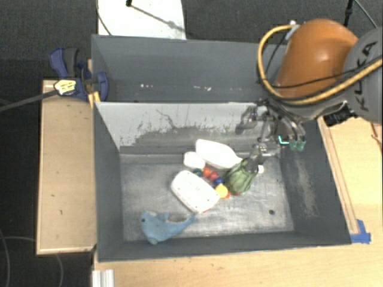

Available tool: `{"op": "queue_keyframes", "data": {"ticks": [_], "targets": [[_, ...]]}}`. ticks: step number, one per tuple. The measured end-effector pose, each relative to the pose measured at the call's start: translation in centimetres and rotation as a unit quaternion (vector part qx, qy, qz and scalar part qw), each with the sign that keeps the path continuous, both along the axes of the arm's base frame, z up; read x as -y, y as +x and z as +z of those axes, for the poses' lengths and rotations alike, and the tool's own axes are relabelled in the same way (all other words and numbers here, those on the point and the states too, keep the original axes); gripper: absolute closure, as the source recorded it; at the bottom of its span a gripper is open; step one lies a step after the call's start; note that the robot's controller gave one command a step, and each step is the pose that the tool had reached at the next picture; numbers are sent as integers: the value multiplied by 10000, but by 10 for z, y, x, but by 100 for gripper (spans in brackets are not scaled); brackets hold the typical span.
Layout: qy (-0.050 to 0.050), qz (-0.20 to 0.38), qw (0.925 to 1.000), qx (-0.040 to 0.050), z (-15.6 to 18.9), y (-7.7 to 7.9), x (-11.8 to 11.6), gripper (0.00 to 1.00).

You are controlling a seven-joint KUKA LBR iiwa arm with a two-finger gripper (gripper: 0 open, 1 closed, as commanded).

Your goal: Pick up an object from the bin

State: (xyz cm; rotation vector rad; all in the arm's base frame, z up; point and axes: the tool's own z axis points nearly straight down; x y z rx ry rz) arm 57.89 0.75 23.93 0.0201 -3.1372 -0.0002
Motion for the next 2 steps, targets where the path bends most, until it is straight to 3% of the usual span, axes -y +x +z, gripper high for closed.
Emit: {"op": "queue_keyframes", "data": {"ticks": [2], "targets": [[2,2,10000,39,4,1,0,0]]}}
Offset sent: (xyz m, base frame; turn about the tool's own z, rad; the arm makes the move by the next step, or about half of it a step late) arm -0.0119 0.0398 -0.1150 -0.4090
